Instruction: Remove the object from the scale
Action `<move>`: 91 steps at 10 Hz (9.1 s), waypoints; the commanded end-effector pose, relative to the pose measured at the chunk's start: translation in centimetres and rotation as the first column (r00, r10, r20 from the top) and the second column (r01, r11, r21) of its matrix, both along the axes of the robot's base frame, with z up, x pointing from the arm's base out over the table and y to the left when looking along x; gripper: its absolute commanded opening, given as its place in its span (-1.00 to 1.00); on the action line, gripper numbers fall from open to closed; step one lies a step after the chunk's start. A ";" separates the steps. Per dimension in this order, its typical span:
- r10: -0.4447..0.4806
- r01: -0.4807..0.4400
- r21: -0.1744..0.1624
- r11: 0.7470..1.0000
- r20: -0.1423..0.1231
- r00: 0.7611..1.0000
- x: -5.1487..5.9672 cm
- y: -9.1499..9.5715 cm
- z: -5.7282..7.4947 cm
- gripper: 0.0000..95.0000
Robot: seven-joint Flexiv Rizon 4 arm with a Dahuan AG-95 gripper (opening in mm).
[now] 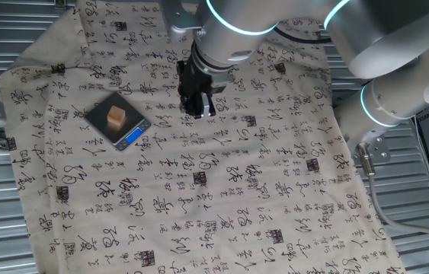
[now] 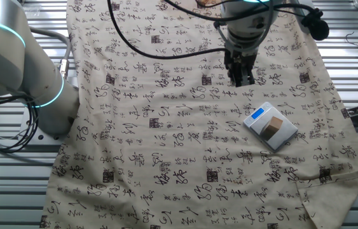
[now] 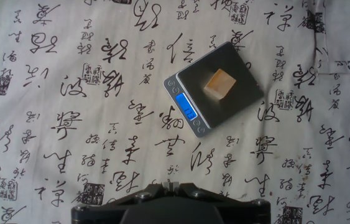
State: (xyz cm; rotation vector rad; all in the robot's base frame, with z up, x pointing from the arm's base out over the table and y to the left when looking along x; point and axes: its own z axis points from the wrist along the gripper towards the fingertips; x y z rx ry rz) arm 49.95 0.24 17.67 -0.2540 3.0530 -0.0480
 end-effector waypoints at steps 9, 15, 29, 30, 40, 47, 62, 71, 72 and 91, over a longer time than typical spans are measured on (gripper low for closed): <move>-0.005 0.005 0.006 1.000 -0.003 1.000 0.4 0.1 0.2 -1.00; 0.012 -0.012 0.009 1.000 -0.003 1.000 0.7 0.1 0.1 -1.00; 0.298 -0.298 -0.029 0.954 -0.008 0.955 9.3 -0.9 -6.8 -1.00; 0.321 -0.321 -0.029 0.947 -0.005 0.947 9.3 -1.8 -7.1 -1.00; 0.383 -0.383 -0.035 0.923 -0.020 0.924 14.2 -2.1 -8.2 -1.00; 0.653 -0.654 -0.040 0.755 -0.032 0.756 13.8 -2.3 -8.9 -1.00; 0.716 -0.717 -0.042 0.696 -0.028 0.697 14.0 -3.6 -9.8 0.20; 0.721 -0.722 -0.044 0.691 -0.024 0.692 13.8 -4.3 -11.3 0.20; 0.721 -0.721 -0.045 0.691 -0.024 0.693 13.7 -4.4 -11.3 0.20; 0.711 -0.711 -0.046 0.702 -0.008 0.703 13.1 -5.1 -13.2 -0.20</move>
